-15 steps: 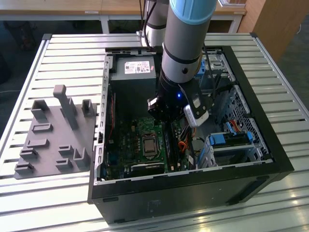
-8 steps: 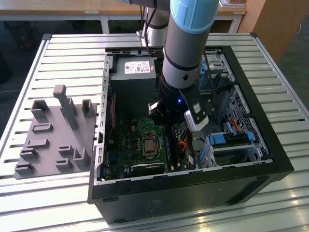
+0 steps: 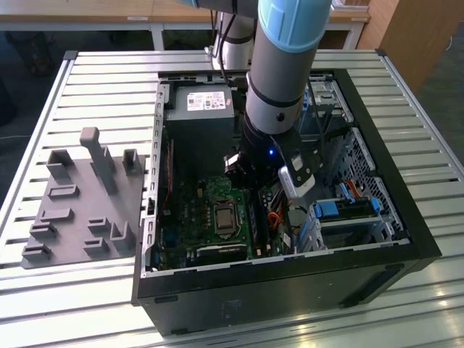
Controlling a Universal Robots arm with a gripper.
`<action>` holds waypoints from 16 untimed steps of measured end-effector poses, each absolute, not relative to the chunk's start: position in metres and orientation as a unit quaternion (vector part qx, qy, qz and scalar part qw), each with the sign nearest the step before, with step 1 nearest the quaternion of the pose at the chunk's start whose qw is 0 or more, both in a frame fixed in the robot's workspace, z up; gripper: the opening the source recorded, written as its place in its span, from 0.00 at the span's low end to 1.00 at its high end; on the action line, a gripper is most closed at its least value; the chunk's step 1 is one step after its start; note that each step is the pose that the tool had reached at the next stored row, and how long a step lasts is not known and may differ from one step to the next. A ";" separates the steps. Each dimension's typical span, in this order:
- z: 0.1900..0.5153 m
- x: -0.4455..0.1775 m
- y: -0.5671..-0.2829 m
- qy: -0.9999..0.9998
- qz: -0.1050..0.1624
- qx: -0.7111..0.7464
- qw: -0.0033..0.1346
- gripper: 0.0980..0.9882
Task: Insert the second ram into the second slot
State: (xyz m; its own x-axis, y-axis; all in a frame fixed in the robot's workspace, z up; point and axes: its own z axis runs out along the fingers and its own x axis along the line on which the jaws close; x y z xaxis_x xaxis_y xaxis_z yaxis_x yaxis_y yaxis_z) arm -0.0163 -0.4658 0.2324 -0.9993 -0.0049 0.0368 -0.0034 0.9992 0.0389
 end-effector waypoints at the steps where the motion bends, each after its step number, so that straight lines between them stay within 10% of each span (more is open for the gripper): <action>1: 0.232 -0.016 -0.466 -1.000 -0.019 0.002 0.018 0.02; 16: 0.232 -0.014 -0.467 -1.000 -0.019 0.002 0.019 0.02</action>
